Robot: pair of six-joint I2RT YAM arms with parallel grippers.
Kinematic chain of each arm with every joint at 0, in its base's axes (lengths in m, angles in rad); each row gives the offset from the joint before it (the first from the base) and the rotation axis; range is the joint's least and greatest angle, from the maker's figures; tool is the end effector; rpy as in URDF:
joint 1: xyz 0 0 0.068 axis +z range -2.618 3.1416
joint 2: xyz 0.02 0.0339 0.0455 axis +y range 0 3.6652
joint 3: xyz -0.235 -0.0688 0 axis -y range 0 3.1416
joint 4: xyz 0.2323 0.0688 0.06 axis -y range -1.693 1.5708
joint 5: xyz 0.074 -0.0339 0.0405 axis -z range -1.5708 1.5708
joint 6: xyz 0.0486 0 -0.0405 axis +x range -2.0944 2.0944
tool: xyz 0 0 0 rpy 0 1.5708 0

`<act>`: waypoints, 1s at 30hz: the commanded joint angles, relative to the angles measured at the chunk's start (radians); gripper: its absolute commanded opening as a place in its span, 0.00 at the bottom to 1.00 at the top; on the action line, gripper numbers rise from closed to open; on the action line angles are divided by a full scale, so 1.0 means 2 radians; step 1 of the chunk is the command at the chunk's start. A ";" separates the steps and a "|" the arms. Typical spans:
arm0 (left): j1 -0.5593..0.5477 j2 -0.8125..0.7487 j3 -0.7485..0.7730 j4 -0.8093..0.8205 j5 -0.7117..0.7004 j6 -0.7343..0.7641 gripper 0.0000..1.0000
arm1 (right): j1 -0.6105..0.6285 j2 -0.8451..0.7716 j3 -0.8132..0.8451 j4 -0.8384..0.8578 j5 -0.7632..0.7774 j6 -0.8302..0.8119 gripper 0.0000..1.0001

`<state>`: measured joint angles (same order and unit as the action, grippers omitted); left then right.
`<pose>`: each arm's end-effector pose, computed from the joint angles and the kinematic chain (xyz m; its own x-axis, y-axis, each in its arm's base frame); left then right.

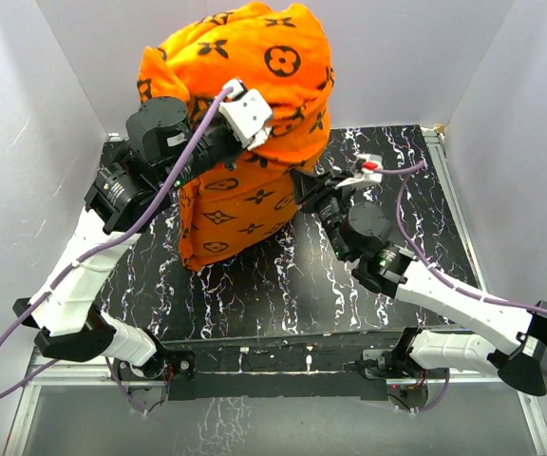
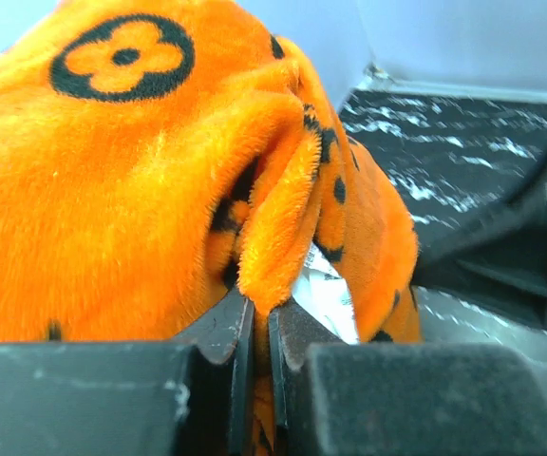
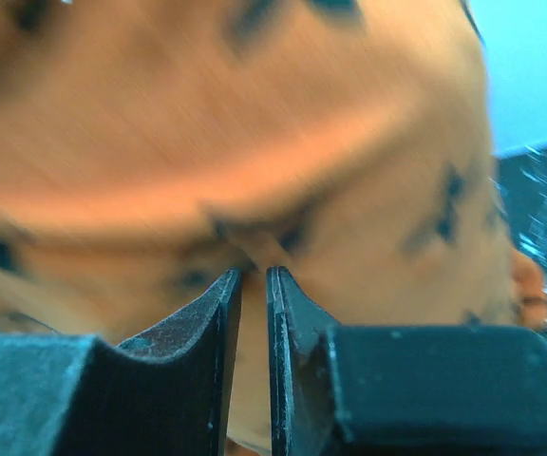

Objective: Remove the pillowcase from the pillow
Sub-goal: Remove the pillow from the pillowcase.

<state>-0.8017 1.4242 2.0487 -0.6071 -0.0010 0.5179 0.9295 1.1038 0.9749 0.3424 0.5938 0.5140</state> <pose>0.1820 -0.1880 0.5326 0.3659 0.3338 -0.8687 0.6177 0.6111 0.4950 0.1797 0.1953 0.3772 -0.0553 0.6071 -0.7927 -0.3558 0.7298 0.5837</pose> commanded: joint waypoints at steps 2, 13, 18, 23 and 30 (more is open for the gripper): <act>0.004 -0.038 0.051 0.161 -0.039 -0.023 0.00 | 0.000 0.005 -0.043 -0.100 0.028 -0.039 0.19; 0.004 -0.067 -0.017 0.025 0.037 -0.086 0.00 | -0.002 -0.023 0.051 -0.049 -0.071 -0.113 0.61; 0.004 -0.062 -0.014 -0.008 0.071 -0.107 0.00 | -0.002 -0.003 0.134 -0.064 -0.130 -0.101 0.75; 0.004 -0.043 0.023 -0.030 0.089 -0.122 0.00 | -0.002 0.024 0.180 -0.072 -0.137 -0.086 0.76; 0.004 -0.012 0.088 -0.049 0.089 -0.137 0.00 | -0.002 0.051 0.201 -0.074 -0.134 -0.093 0.76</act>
<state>-0.7876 1.3994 2.1269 -0.7586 0.1390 0.2783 0.9272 1.1851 1.3411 0.1898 0.3393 0.3351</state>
